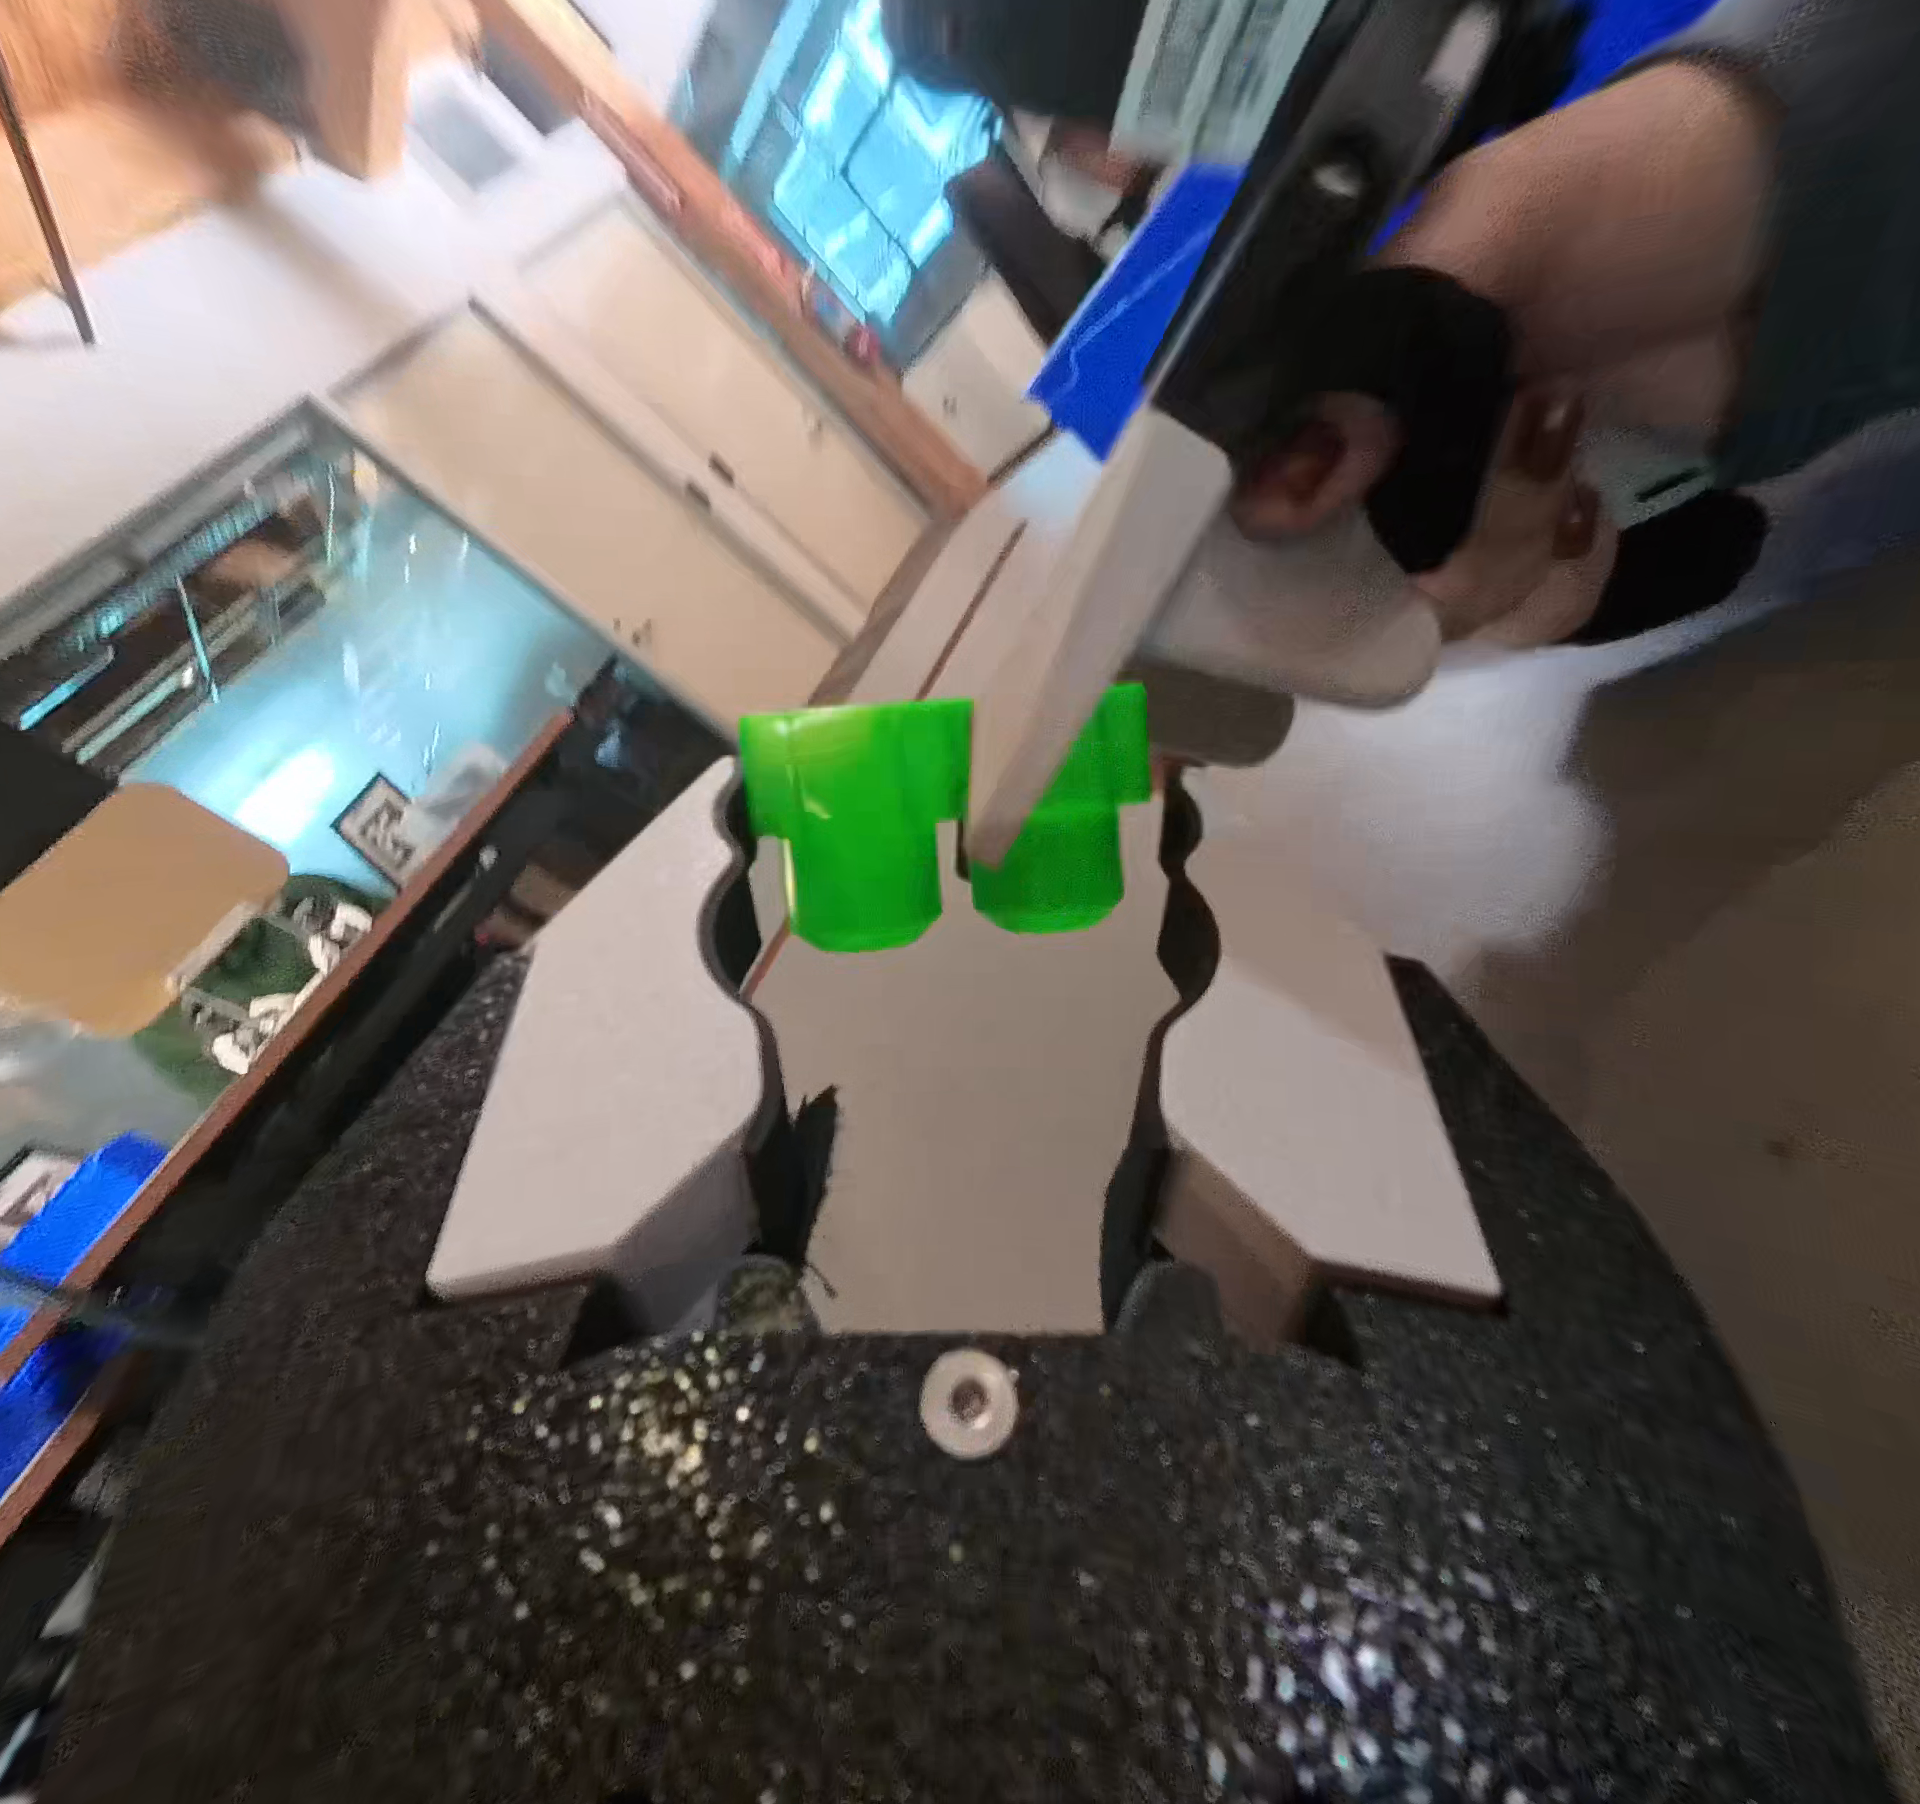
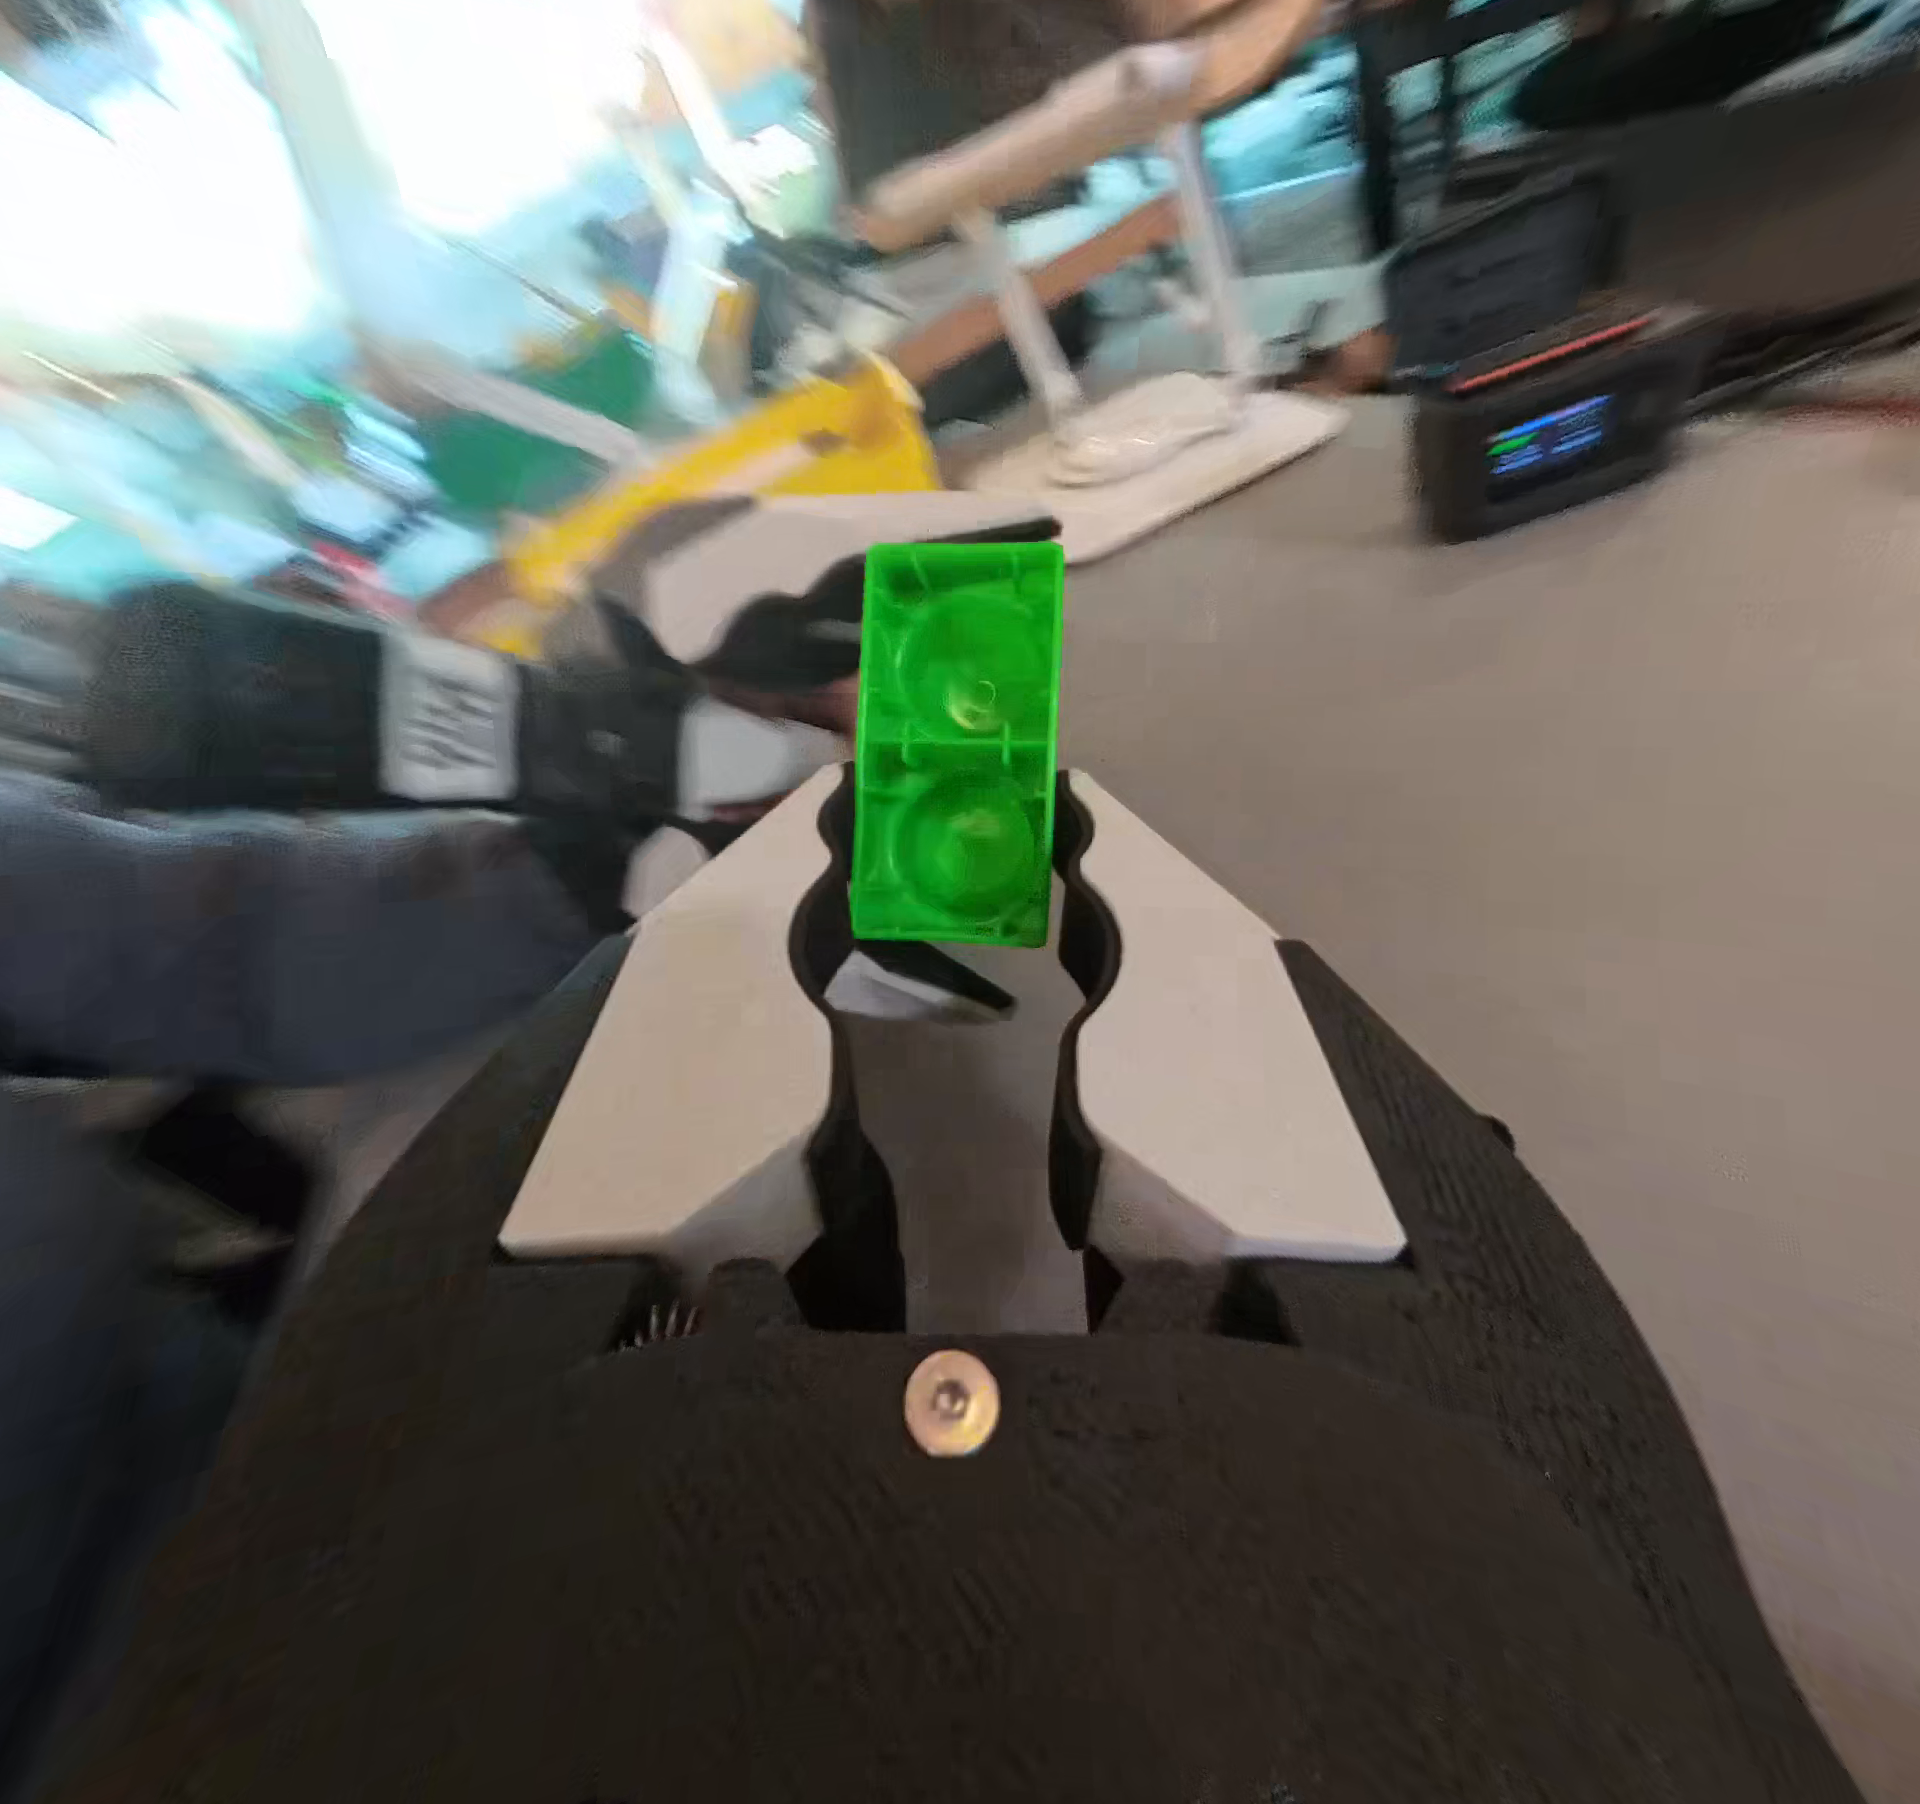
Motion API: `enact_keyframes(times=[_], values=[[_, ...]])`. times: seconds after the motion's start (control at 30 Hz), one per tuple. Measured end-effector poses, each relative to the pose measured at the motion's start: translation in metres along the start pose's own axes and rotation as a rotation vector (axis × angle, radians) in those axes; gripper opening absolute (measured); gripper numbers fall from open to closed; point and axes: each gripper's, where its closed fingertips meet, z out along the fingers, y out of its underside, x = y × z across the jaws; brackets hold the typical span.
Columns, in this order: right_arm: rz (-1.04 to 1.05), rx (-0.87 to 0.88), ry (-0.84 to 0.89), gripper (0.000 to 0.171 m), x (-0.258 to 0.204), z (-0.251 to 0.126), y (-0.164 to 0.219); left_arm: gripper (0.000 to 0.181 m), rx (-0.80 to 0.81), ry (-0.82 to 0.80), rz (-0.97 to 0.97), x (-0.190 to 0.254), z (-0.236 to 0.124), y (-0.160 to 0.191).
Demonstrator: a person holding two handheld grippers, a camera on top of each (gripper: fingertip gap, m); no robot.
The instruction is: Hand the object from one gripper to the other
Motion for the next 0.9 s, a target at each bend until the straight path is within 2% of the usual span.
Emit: enact_keyframes(times=[0.1,0.17,0.2,0.23,0.37,0.4,0.43,0.53,0.63,0.7,0.8,0.9], values=[[0.325,0.046,-0.330,0.035,-0.027,-0.009,-0.008,0.091,0.049,0.028,0.008,0.006,-0.002,-0.005],[0.423,0.037,-0.435,0.035,-0.033,-0.014,-0.007,0.088,0.095,0.055,0.009,0.011,-0.004,-0.013],[0.455,0.028,-0.482,0.035,-0.037,-0.017,-0.006,0.080,0.121,0.038,0.008,0.009,-0.006,-0.019],[0.470,0.024,-0.507,0.035,-0.040,-0.018,-0.006,0.073,0.146,0.022,0.013,0.007,-0.008,-0.023],[0.463,0.019,-0.507,0.035,-0.041,-0.018,-0.006,0.071,0.140,0.027,0.012,0.005,-0.008,-0.025],[0.455,0.032,-0.476,0.035,-0.036,-0.016,-0.007,0.071,0.110,0.019,0.004,0.003,-0.006,-0.021],[0.427,0.047,-0.405,0.041,-0.027,-0.013,-0.007,0.071,0.055,0.003,0.000,0.000,-0.003,-0.014],[0.182,0.010,-0.070,0.061,0.008,-0.005,0.002,0.071,-0.144,-0.010,0.025,-0.001,0.007,0.015],[-0.214,-0.077,0.275,0.062,0.032,-0.003,0.005,0.071,-0.280,0.013,0.080,0.007,0.012,0.035],[-0.397,-0.138,0.422,0.057,0.037,-0.001,0.006,0.071,-0.336,0.020,0.105,0.011,0.013,0.043],[-0.490,-0.186,0.489,0.040,0.035,0.003,0.011,0.071,-0.368,0.027,0.094,0.012,0.014,0.049],[-0.430,-0.186,0.462,0.039,0.033,0.003,0.011,0.071,-0.339,0.037,0.073,0.013,0.013,0.046]])
